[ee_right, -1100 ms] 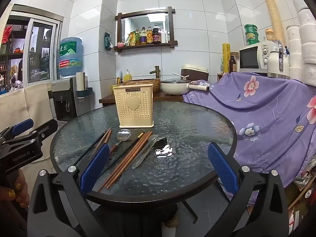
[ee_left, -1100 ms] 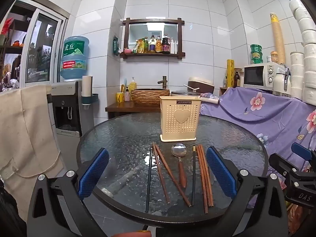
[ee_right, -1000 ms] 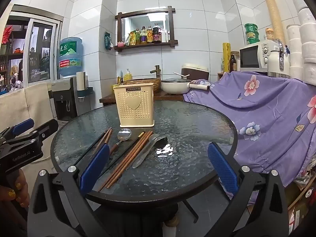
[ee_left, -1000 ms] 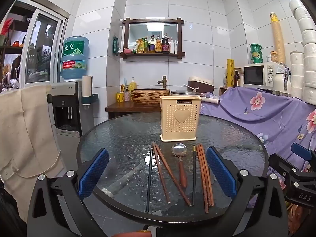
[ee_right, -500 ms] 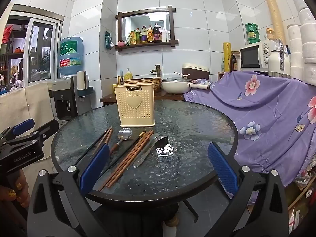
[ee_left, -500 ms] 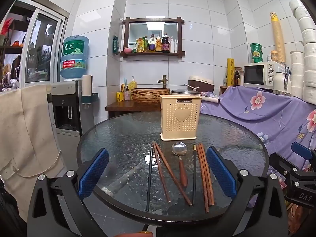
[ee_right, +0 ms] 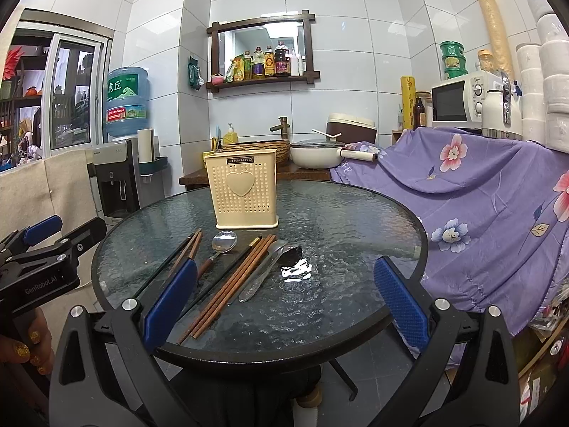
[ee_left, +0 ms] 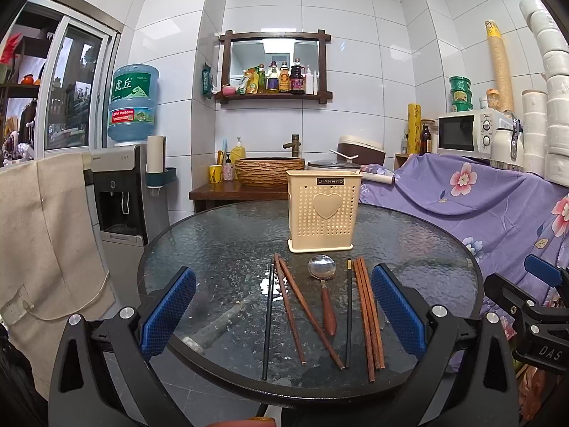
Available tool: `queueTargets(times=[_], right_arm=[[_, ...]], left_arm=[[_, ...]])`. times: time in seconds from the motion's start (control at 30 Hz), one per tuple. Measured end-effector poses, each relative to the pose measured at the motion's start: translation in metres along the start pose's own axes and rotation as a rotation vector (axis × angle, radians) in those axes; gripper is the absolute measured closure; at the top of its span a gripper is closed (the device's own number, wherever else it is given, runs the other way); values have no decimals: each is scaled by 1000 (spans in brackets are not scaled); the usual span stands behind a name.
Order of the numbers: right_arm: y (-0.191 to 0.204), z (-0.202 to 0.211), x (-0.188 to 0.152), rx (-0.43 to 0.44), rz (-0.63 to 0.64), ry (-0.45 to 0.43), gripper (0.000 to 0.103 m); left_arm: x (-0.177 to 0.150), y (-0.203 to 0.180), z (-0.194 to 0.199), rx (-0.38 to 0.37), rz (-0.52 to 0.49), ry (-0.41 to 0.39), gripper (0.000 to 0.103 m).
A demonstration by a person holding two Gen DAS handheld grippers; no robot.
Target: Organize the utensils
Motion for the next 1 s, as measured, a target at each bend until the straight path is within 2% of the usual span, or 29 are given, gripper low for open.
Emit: queueTargets(times=[1.0], right_arm=[[2,-2,-2,-1,-2,-2,5]], left_arm=[[0,2,0,0,-1,-1,6]])
Point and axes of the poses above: each gripper's, at about its wrist camera, not at the fingertips, and z roughly against the way its jaws point, y to its left, x to its top, the point moved 7 cm from there along -z, roughly the way its jaws point, and after that the axes turned 8 degrees about -y, right-handed, at the moved point
